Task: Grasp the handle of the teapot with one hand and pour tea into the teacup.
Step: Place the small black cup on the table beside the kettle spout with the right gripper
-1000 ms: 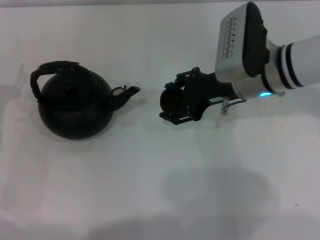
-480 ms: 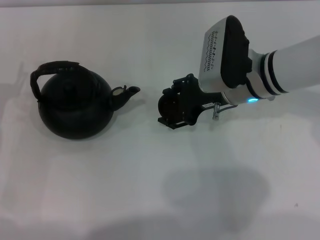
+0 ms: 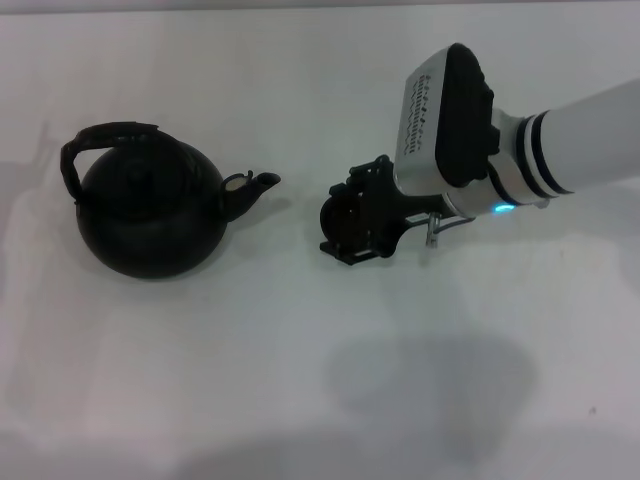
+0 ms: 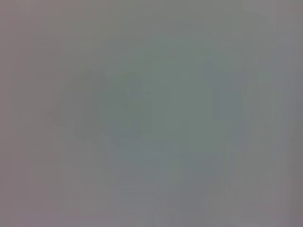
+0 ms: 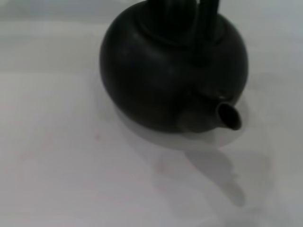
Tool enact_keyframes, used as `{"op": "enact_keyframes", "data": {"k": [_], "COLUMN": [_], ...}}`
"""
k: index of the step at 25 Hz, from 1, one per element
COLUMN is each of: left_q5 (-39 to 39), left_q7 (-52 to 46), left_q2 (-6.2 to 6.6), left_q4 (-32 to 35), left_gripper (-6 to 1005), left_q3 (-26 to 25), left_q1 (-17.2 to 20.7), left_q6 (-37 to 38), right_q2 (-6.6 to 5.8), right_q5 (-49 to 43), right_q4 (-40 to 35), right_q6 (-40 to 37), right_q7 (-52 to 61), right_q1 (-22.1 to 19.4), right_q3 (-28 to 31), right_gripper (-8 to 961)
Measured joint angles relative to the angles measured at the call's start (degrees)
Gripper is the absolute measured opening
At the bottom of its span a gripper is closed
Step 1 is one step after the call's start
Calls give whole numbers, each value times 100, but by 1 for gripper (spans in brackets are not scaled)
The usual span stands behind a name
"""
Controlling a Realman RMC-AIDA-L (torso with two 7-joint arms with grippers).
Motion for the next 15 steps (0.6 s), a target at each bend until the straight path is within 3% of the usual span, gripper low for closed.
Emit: {"op": "enact_keyframes", "data": {"k": [15], "left_q5": [7], "left_q7": [0], "left_q2": [-24], "left_q4": [-28], "left_gripper": [803], "left_q3": [0], "left_q1": [32], "left_q6": [56], "right_q2": [-15], "right_q5": [-10], "right_q4": [-5], "right_q6": [-81], "right_q7": [10], "right_q1": [-68], "right_q3": [-44], "right_gripper": [729]}}
